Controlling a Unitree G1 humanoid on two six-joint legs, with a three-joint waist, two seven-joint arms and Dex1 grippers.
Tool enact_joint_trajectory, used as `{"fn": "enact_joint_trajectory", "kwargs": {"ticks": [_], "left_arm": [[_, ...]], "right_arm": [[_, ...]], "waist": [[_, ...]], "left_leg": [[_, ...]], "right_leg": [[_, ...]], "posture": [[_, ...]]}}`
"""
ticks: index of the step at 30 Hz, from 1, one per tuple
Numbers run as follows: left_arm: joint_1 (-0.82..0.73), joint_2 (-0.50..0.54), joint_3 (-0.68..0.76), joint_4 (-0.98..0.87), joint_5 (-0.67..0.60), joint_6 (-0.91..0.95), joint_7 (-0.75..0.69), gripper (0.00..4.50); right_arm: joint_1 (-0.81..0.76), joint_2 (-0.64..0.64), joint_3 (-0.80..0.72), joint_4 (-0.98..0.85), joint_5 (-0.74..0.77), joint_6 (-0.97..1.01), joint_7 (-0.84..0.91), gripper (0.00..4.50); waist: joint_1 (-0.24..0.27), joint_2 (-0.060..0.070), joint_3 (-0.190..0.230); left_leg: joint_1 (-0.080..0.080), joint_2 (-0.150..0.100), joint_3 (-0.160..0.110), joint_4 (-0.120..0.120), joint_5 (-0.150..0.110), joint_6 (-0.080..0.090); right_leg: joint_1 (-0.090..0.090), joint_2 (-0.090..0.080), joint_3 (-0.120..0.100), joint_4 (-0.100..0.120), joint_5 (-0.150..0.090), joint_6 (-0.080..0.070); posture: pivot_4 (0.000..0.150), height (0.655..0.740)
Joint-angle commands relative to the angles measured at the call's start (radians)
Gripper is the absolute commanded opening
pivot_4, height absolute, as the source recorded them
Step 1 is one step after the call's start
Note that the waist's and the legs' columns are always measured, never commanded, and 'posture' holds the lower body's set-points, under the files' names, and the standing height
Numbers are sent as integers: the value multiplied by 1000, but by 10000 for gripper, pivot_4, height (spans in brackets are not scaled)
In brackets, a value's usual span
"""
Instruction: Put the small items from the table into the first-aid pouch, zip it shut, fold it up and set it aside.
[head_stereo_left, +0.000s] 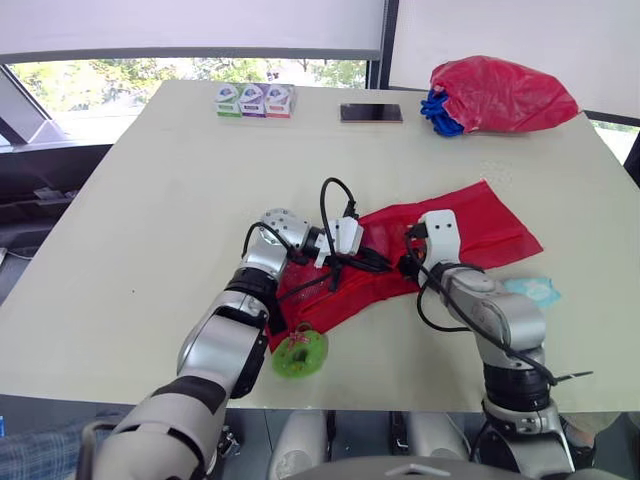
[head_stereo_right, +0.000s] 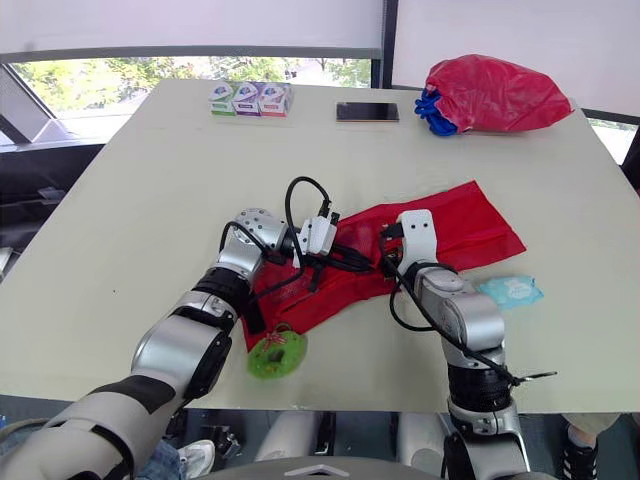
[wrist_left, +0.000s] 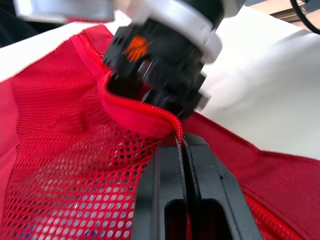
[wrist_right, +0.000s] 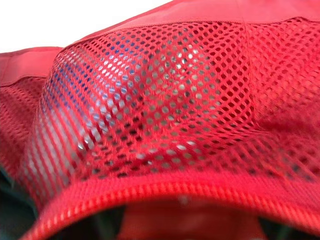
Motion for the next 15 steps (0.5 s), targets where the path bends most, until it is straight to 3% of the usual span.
{"fn": "enact_joint_trajectory", "kwargs": {"ticks": [1, 6, 7, 9, 13, 14, 15], "left_arm": [[-53, 19, 10, 34, 4, -15, -19, 0], [-77, 28, 14, 74, 5, -27, -23, 0], [-79, 28, 13, 78, 5, -30, -24, 0], [-82, 28, 13, 84, 5, -34, -28, 0], [-83, 25, 12, 81, 1, -34, -39, 0], [-83, 25, 11, 79, 0, -34, -42, 0], [-83, 25, 11, 78, -1, -34, -45, 0]], "right_arm": [[55, -95, -8, -172, 78, 38, 101, 34678], [133, -236, 22, -249, 117, 5, 200, 34678], [138, -247, 28, -241, 109, -23, 203, 32478], [141, -267, 54, -220, 92, -75, 214, 27216], [120, -268, 122, -137, 37, -186, 207, 9504], [106, -264, 140, -104, 14, -219, 198, 3377], [92, -259, 154, -73, -5, -249, 191, 256]], "waist": [[-1, 0, 0], [-2, 0, 0], [-2, 0, 0], [-3, 0, 0], [-2, 0, 0], [-2, 0, 0], [-2, 0, 0]], "left_leg": [[0, 0, 0, 0, 0, 0], [0, 0, -1, 0, 0, 0], [0, 0, -1, 0, 0, 0], [0, 0, -1, 0, 0, 0], [0, 0, -1, 0, 0, 0], [0, 0, 0, 0, 0, 0], [0, 0, 0, 0, 0, 0]], "right_leg": [[0, 0, 0, 0, 0, 0], [0, 1, 0, 0, 0, 0], [0, 1, 0, 0, 0, 0], [0, 1, 0, 0, 0, 0], [0, 1, 0, 0, 0, 0], [0, 1, 0, 0, 0, 0], [0, 1, 0, 0, 0, 0]], "posture": [[1500, 7400], [1500, 7400], [1500, 7400], [1500, 7400], [1500, 7400], [1500, 7400], [1500, 7400]]}}
